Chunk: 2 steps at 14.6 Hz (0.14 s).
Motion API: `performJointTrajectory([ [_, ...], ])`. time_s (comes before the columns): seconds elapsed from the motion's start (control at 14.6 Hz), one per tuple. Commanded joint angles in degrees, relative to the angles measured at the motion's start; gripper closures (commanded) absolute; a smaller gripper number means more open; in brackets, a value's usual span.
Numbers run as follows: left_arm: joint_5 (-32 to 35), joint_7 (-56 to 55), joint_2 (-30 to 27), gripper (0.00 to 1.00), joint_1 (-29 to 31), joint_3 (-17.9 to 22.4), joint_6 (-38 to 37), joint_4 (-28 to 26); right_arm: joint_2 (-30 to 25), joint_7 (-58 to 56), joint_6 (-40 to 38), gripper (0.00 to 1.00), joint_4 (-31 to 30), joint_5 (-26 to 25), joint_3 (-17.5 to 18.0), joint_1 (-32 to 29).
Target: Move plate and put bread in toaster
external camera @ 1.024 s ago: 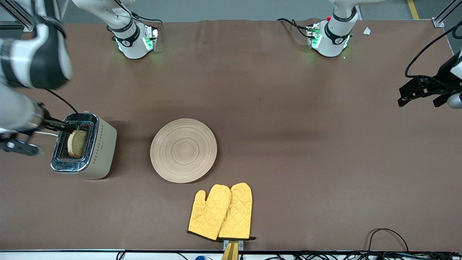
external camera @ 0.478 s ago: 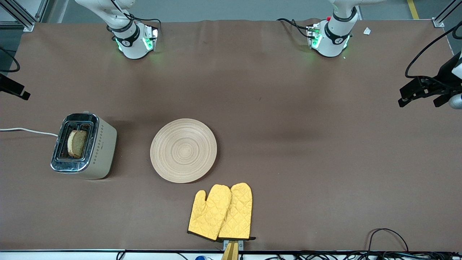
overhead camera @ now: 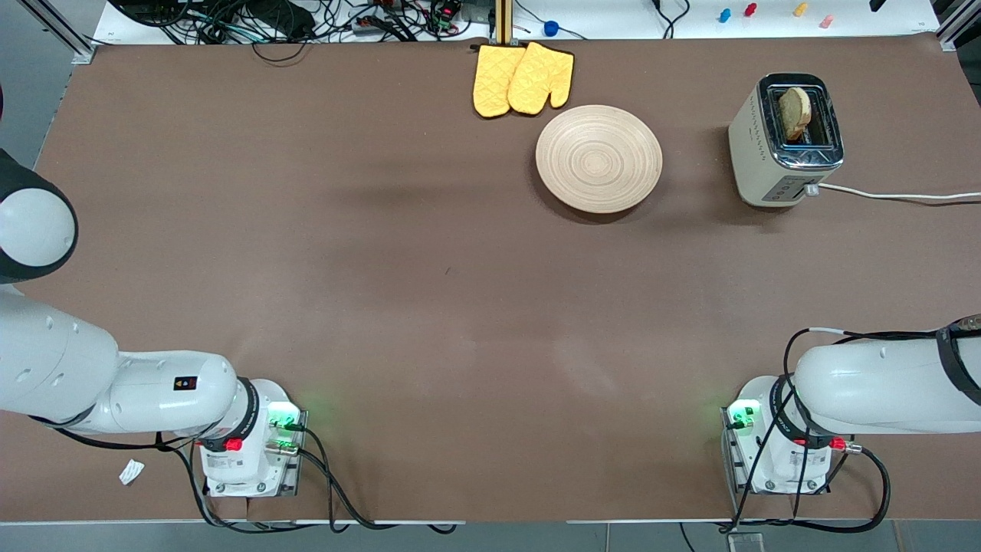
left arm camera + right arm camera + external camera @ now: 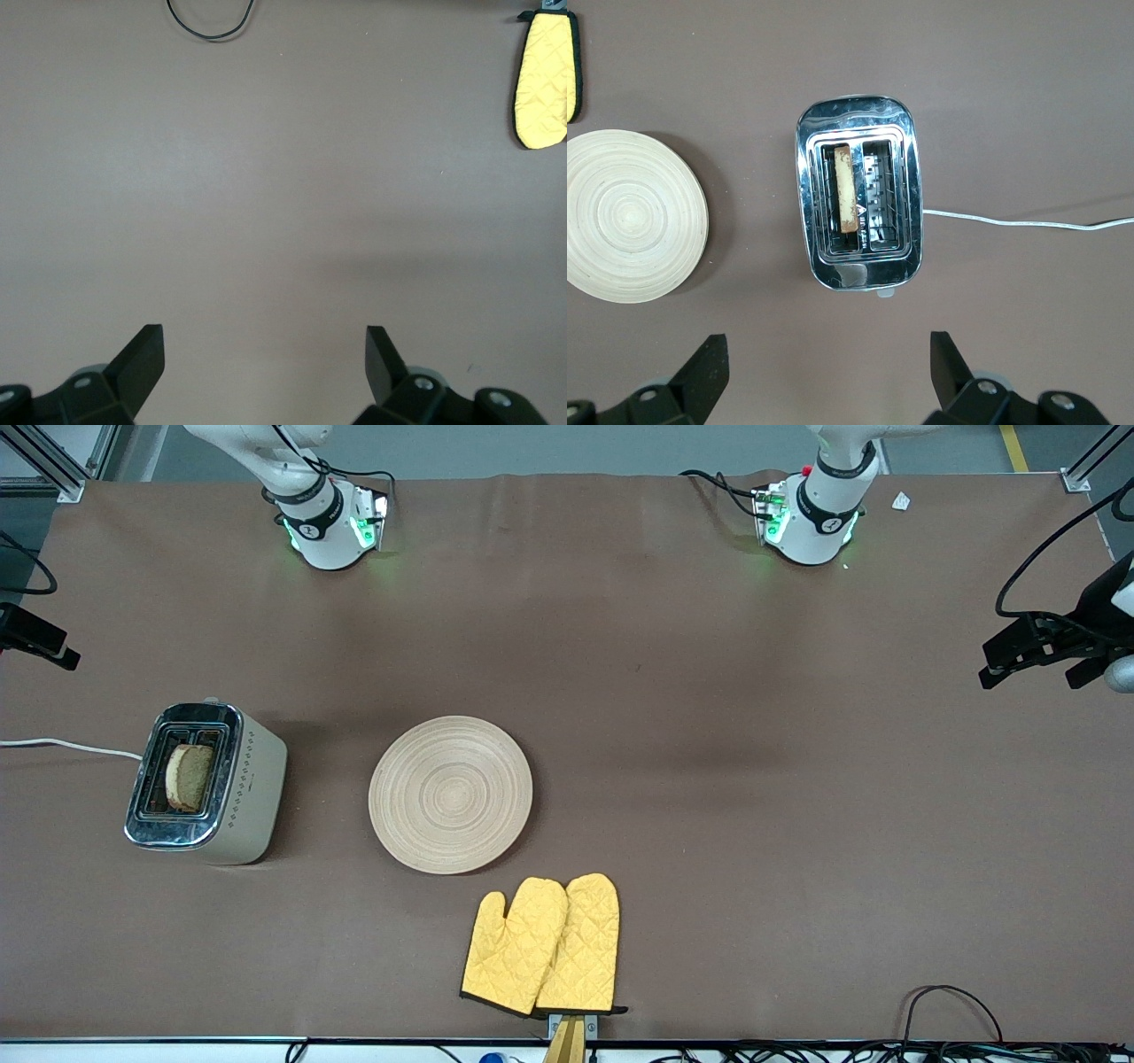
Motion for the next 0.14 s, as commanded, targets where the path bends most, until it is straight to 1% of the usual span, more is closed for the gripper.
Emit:
performJointTrajectory([
  [0.0,0.2,-0.2,-0.3,0.0,0.1,-0.1,0.0,0.5,-1.2,-1.1,0.8,0.0,-1.7,1.3,0.7,-0.7],
  [0.07,0.2,-0.2,-0.3,0.0,0.1,-0.1,0.1,0.4,-1.2,-1.1,0.7,0.0,-1.7,1.4,0.8,-0.7],
])
